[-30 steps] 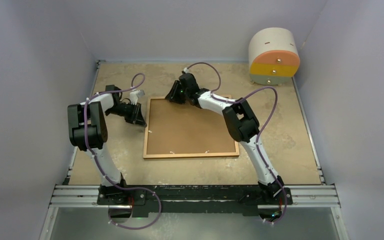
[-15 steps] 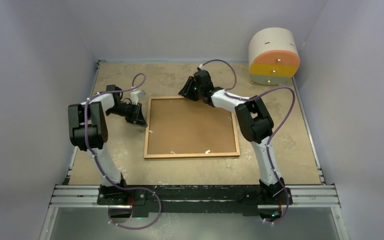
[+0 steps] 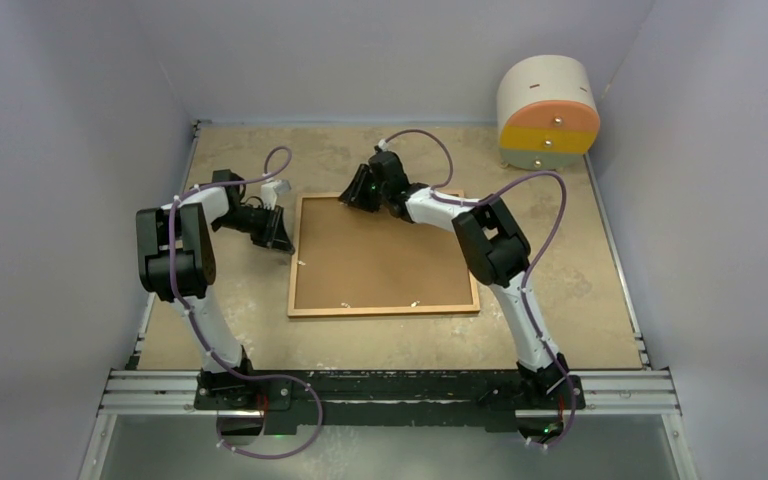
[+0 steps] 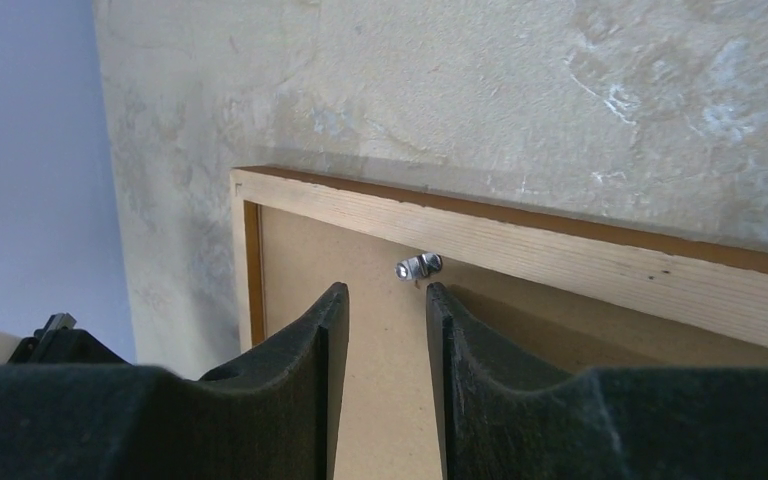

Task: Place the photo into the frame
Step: Install the photo frame at the center of the board.

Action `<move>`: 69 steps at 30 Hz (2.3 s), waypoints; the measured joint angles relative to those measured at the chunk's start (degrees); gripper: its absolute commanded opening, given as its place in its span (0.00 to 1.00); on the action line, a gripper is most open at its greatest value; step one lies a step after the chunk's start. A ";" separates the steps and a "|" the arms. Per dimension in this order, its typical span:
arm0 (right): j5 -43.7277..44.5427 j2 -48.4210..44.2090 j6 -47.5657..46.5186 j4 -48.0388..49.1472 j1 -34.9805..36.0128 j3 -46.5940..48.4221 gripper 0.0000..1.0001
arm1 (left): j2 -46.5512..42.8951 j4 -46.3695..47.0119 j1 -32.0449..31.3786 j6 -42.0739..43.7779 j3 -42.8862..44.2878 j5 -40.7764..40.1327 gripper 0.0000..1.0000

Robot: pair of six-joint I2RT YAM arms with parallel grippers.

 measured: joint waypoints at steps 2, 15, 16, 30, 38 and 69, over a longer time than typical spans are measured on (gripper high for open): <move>0.00 0.46 0.68 0.02 0.09 0.61 0.36 | 0.00 0.04 0.00 0.00 -0.02 0.02 0.10; 0.76 1.62 2.80 -0.11 0.15 2.21 0.34 | 0.00 0.02 0.00 0.24 -0.02 0.09 0.09; 0.87 1.62 2.99 -0.11 0.15 2.21 0.34 | 0.00 0.02 0.00 0.39 -0.02 0.11 0.09; 0.42 2.16 11.10 3.23 0.04 0.57 0.32 | 0.00 -0.04 0.00 0.66 -0.02 0.44 0.09; 1.14 2.36 17.09 7.19 0.04 -1.40 0.33 | 0.00 0.13 -0.07 0.94 -0.31 0.92 0.09; 3.74 -56.30 0.20 -16.52 -13.09 -50.40 0.92 | 18.34 12.11 -5.38 -9.79 34.14 -2.75 0.71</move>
